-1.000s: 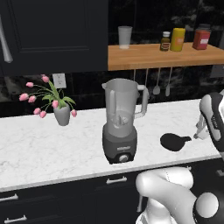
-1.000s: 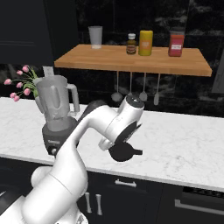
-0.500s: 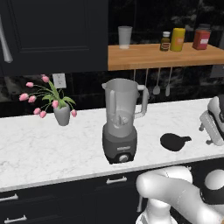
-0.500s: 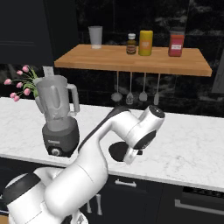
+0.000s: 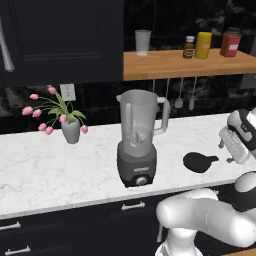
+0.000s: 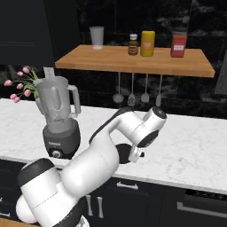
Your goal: Close the lid blender by securely placing the lid on top.
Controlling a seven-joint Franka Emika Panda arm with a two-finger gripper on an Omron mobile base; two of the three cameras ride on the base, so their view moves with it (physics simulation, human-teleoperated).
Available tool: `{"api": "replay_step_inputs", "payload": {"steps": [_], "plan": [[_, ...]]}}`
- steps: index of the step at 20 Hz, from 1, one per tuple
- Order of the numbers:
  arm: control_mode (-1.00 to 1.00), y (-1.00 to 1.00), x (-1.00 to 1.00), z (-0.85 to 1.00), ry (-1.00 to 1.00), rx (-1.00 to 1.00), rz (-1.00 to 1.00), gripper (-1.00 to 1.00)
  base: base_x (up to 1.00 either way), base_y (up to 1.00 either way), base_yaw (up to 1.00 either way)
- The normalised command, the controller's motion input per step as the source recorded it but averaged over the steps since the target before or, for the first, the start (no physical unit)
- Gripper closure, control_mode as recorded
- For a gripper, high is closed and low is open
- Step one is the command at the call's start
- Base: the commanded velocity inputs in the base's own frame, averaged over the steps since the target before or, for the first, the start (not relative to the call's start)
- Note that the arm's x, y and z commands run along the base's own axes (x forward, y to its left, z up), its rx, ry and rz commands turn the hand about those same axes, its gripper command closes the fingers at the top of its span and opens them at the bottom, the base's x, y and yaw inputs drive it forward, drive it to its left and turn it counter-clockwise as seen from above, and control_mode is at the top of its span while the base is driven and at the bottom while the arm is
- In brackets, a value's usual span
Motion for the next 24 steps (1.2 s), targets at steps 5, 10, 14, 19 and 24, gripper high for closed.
{"api": "replay_step_inputs", "payload": {"steps": [5, 10, 14, 19, 24], "plan": [[-1.0, 0.02, 0.05, -0.34, 0.0, -0.04, 0.0, -1.0, 0.0, 0.0, 0.0], [-1.0, 0.01, 0.1, -0.31, 0.0, -0.04, 0.0, -1.0, 0.0, 0.0, 0.0], [-1.0, -0.01, 0.2, -0.2, 0.0, 0.0, 0.0, -1.0, 0.0, 0.0, 0.0], [-1.0, 0.0, 0.18, -0.27, 0.0, 0.0, 0.0, -1.0, 0.0, 0.0, 0.0], [-1.0, -0.03, 0.17, -0.08, 0.0, 0.0, 0.0, -1.0, 0.0, 0.0, 0.0]]}}
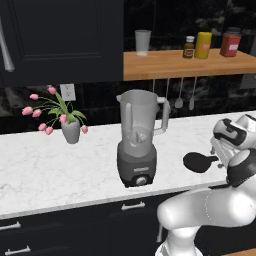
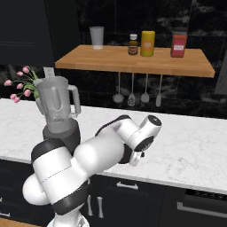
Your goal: Close the lid blender by securely placing the lid on top.
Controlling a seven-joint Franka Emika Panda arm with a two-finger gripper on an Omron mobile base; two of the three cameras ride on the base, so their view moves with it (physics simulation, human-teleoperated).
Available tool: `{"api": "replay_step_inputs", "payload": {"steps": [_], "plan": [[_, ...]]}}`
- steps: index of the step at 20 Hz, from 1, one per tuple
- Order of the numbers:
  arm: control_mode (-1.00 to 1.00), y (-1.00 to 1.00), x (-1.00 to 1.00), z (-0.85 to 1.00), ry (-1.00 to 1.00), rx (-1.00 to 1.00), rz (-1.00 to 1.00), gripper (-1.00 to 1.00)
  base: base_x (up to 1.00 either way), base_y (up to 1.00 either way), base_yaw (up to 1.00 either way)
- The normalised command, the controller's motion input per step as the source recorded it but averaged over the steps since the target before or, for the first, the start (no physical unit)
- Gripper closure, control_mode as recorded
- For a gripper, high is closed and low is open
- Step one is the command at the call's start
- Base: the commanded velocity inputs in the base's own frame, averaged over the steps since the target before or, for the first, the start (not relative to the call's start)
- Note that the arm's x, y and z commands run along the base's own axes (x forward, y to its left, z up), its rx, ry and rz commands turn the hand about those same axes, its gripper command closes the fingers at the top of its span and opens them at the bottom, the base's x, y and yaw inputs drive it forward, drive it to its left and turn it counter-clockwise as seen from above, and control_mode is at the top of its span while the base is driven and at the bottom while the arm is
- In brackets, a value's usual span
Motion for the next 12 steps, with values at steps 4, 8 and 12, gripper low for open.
{"api": "replay_step_inputs", "payload": {"steps": [4, 8, 12], "plan": [[-1.0, -0.01, 0.22, -0.11, 0.0, 0.0, 0.0, -1.0, 0.0, 0.0, 0.0], [-1.0, -0.1, 0.25, -0.18, 0.0, 0.0, 0.0, -1.0, 0.0, 0.0, 0.0], [-1.0, -0.15, 0.28, -0.24, 0.0, 0.0, 0.03, -1.0, 0.0, 0.0, 0.0]]}}
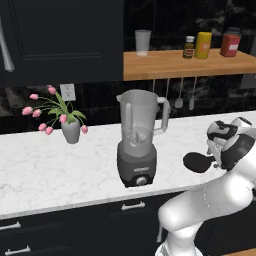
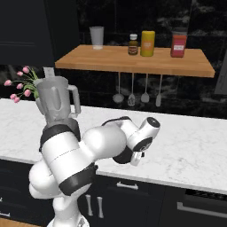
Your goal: Close the lid blender by securely placing the lid on top.
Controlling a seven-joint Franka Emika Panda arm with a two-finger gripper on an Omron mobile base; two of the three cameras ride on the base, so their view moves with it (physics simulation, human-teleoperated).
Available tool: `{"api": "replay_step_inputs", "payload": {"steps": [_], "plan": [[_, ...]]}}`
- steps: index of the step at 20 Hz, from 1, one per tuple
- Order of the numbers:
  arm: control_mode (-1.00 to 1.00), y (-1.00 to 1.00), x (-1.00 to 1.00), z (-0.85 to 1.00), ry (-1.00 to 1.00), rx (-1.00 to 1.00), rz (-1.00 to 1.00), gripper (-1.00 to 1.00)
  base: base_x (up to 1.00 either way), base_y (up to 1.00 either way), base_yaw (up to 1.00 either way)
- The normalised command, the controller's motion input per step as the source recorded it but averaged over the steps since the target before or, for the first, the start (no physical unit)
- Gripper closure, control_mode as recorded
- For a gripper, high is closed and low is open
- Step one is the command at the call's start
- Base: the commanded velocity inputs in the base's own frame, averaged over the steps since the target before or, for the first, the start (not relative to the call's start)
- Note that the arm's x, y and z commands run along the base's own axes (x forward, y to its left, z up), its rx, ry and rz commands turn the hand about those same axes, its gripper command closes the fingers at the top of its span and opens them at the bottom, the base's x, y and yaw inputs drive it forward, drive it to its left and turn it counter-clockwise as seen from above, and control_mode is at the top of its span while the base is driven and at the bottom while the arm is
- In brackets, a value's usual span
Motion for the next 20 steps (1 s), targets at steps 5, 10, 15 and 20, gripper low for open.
{"api": "replay_step_inputs", "payload": {"steps": [5, 10, 15, 20], "plan": [[-1.0, -0.19, 0.23, -0.26, 0.0, 0.0, 0.04, -1.0, 0.0, 0.0, 0.0], [-1.0, -0.12, 0.3, -0.23, 0.0, 0.0, 0.05, -1.0, 0.0, 0.0, 0.0], [-1.0, 0.02, 0.21, -0.26, 0.0, 0.0, 0.06, -1.0, 0.0, 0.0, 0.0], [-1.0, 0.22, 0.01, -0.33, 0.0, -0.01, 0.03, 1.0, 0.0, 0.0, 0.0]]}}
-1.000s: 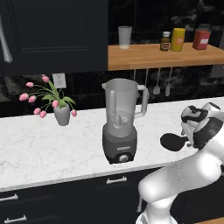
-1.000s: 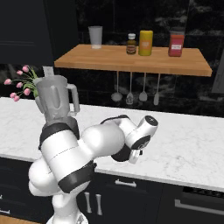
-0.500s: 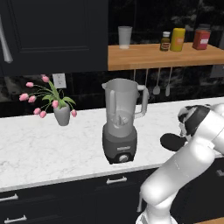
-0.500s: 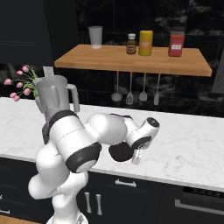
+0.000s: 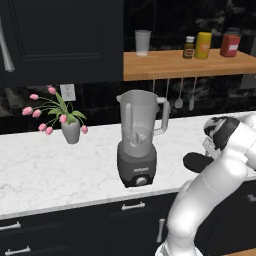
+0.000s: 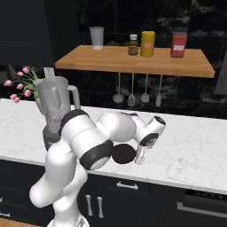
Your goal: Close the lid blender by securely placing the lid on top.
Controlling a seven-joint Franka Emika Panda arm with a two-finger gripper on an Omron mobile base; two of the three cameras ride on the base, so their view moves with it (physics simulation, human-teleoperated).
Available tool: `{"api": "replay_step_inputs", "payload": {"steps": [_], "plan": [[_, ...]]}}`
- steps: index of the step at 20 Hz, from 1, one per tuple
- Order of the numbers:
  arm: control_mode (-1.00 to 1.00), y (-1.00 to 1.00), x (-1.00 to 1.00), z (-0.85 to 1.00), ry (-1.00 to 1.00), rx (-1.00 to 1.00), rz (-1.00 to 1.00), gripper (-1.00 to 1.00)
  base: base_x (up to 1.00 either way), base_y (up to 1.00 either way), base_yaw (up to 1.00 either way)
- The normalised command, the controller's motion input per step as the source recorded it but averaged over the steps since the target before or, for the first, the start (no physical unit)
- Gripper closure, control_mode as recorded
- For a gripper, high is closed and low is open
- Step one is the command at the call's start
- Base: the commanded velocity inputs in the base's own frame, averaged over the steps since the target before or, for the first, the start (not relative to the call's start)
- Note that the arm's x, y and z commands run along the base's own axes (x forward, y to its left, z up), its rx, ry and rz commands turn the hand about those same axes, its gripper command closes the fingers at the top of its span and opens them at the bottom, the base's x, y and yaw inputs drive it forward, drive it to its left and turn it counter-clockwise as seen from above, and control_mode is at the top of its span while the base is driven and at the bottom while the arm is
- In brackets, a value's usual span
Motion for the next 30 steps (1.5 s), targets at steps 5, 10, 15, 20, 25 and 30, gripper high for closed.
{"api": "replay_step_inputs", "payload": {"steps": [5, 10, 15, 20, 25, 30], "plan": [[-1.0, 0.36, -0.03, -0.02, -0.05, 0.0, 0.0, 1.0, 0.0, 0.0, 0.0], [-1.0, 0.23, -0.01, 0.08, -0.01, 0.0, -0.02, 1.0, 0.0, 0.0, 0.0], [-1.0, 0.0, -0.42, 0.38, -0.18, 0.0, -0.09, 1.0, 0.0, 0.0, 0.0], [-1.0, 0.13, -0.44, 0.73, -0.26, 0.0, -0.15, 1.0, 0.0, 0.0, 0.0], [-1.0, 0.53, -0.17, 0.95, -0.26, -0.01, -0.2, 1.0, 0.0, 0.0, 0.0], [-1.0, 0.49, 0.0, 1.0, -0.22, -0.02, -0.11, 1.0, 0.0, 0.0, 0.0]]}}
